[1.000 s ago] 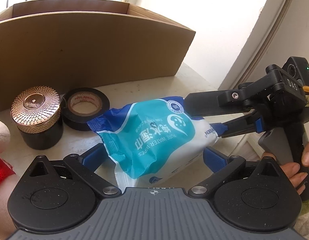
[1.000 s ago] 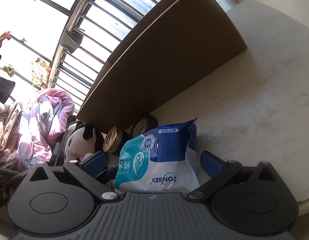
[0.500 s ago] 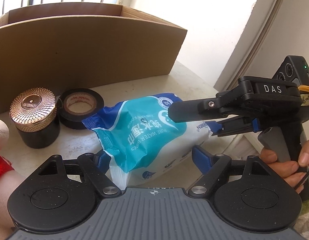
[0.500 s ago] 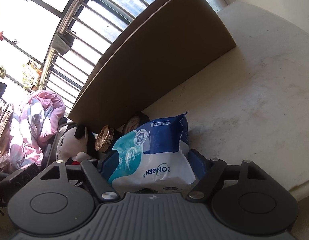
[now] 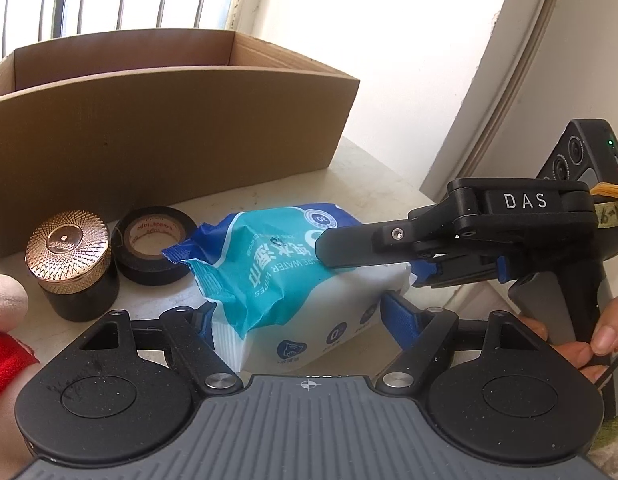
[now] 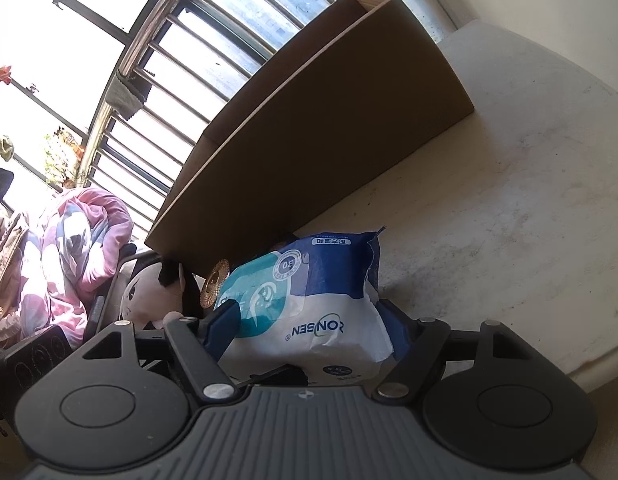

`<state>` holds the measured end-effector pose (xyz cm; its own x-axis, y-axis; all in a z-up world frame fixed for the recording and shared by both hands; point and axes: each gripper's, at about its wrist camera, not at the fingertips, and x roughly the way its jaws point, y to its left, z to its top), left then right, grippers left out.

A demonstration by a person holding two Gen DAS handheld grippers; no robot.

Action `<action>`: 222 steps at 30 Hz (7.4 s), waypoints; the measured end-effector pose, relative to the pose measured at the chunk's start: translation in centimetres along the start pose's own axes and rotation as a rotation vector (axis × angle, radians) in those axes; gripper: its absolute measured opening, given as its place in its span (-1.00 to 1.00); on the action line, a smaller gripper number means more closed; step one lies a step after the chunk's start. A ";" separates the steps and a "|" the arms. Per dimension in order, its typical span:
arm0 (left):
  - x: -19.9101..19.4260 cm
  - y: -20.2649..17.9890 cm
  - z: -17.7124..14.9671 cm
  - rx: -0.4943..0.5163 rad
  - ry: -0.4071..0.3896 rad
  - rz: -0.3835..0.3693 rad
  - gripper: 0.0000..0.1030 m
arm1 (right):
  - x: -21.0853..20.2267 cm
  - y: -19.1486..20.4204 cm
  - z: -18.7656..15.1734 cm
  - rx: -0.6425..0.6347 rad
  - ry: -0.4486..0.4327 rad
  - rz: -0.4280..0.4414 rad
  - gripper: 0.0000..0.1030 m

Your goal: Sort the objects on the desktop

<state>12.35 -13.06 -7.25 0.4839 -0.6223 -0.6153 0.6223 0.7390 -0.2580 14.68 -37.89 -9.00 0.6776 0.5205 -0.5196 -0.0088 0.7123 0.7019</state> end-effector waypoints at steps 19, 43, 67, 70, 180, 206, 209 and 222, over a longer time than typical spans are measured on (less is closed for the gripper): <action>-4.8 -1.6 8.4 0.114 -0.222 0.039 0.52 | -3.3 8.1 10.2 -0.234 -0.165 0.031 0.51; 9.3 6.6 20.5 -0.097 0.085 0.007 0.50 | 8.2 3.9 23.0 -0.255 0.082 -0.226 0.50; 15.5 9.8 21.2 -0.274 0.358 -0.090 0.56 | 8.4 5.5 23.6 -0.418 0.028 -0.287 0.48; 16.0 10.2 21.3 -0.307 0.392 -0.108 0.63 | 6.7 5.4 23.7 -0.401 -0.011 -0.246 0.49; 4.0 0.3 1.7 0.237 0.028 0.179 0.64 | 3.6 2.1 0.0 -0.545 0.068 -0.385 -0.16; 5.5 1.0 1.9 0.225 0.030 0.136 0.24 | 4.1 1.9 0.9 -0.457 0.094 -0.285 -0.13; 5.6 0.9 2.0 0.227 0.032 0.132 0.23 | 4.0 2.1 0.6 -0.465 0.097 -0.284 -0.13; 4.7 0.4 1.0 0.241 0.035 0.128 0.23 | 3.3 3.2 -0.8 -0.498 0.081 -0.302 -0.13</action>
<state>15.46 -15.96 -9.49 0.5486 -0.5156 -0.6581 0.6881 0.7256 0.0050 16.32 -33.46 -8.88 0.6452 0.2806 -0.7106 -0.1819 0.9598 0.2137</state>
